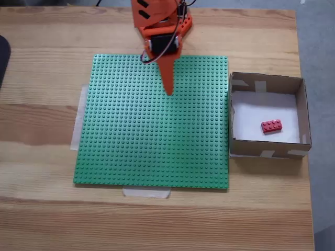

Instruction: Pick the red lego block and put it in the box.

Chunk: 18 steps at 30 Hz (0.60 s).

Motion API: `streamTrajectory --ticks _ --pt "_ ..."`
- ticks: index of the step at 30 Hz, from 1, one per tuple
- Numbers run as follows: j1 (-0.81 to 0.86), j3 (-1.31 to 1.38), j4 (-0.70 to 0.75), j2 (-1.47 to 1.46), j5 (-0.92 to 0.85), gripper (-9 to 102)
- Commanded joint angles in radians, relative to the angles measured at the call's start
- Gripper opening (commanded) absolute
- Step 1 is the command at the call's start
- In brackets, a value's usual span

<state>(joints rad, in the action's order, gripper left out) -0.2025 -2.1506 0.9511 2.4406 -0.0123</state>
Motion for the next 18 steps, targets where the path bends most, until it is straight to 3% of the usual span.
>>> streamTrajectory --ticks 1,18 --pt "0.048 -0.043 -0.043 0.057 -0.012 -1" --pt "0.132 -0.425 -0.239 0.252 -0.071 -1"
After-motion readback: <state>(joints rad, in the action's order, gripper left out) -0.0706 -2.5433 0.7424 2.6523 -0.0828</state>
